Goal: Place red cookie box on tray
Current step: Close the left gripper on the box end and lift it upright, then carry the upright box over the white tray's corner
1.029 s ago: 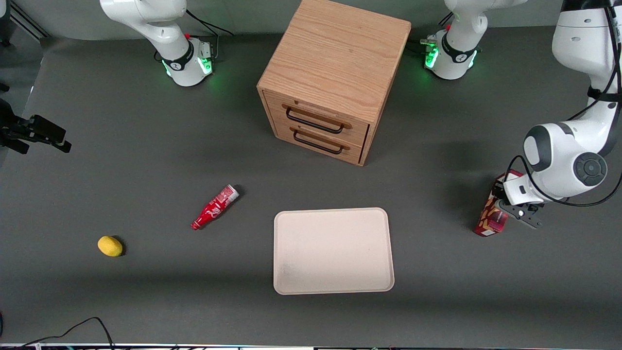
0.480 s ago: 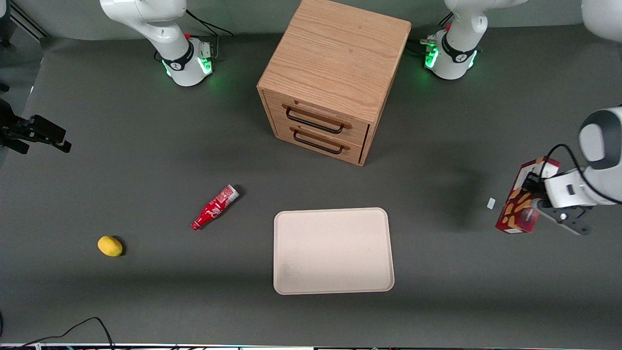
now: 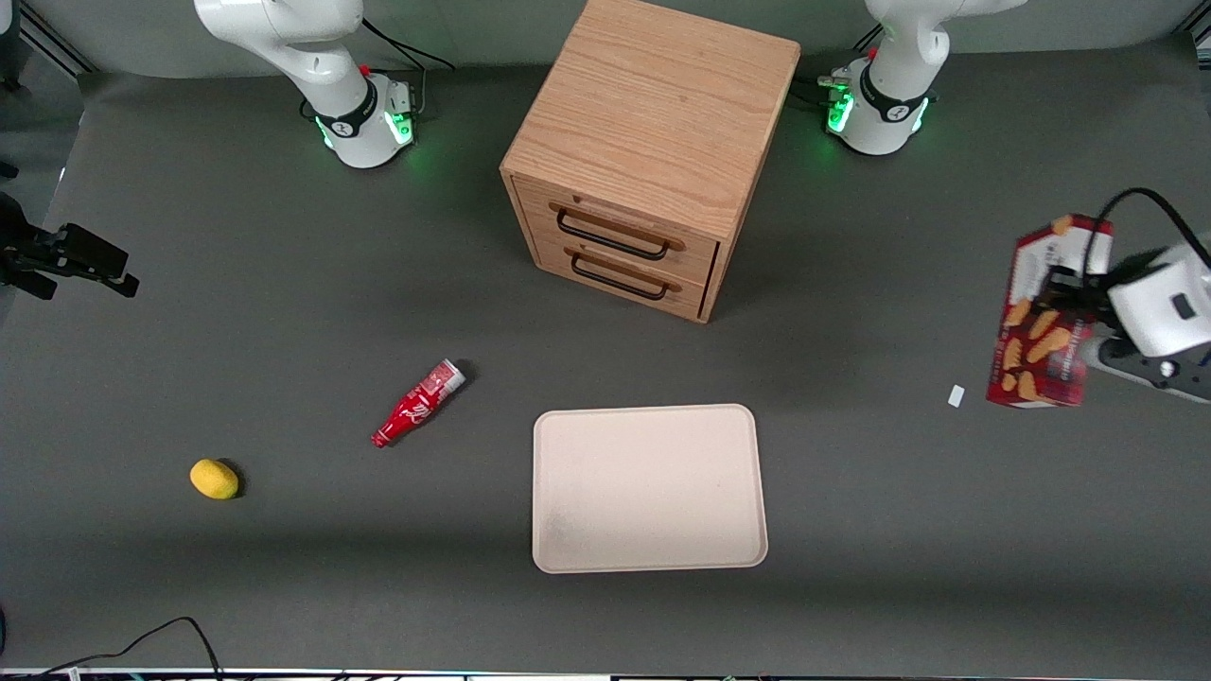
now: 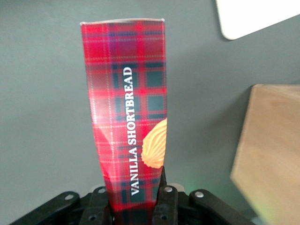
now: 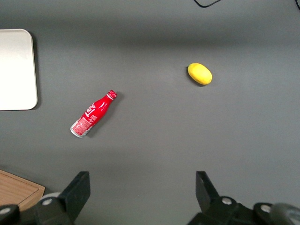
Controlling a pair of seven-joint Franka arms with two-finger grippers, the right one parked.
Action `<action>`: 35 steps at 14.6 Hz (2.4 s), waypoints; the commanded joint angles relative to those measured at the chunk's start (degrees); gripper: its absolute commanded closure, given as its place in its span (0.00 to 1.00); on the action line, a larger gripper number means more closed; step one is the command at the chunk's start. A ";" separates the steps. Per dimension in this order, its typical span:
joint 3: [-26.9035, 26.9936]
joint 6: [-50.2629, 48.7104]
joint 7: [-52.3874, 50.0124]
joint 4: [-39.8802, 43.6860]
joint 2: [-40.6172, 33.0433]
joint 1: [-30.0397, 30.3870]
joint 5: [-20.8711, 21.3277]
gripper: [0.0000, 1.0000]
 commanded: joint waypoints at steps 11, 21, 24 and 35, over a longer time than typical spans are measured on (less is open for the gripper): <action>-22.25 26.99 -38.54 -2.40 14.55 -1.35 6.93 1.00; -23.22 44.24 -47.94 -5.83 29.41 -5.66 28.72 1.00; -23.22 46.43 -48.21 -5.83 30.65 -5.75 29.19 1.00; -19.18 47.67 -48.04 3.82 36.54 -11.38 29.01 1.00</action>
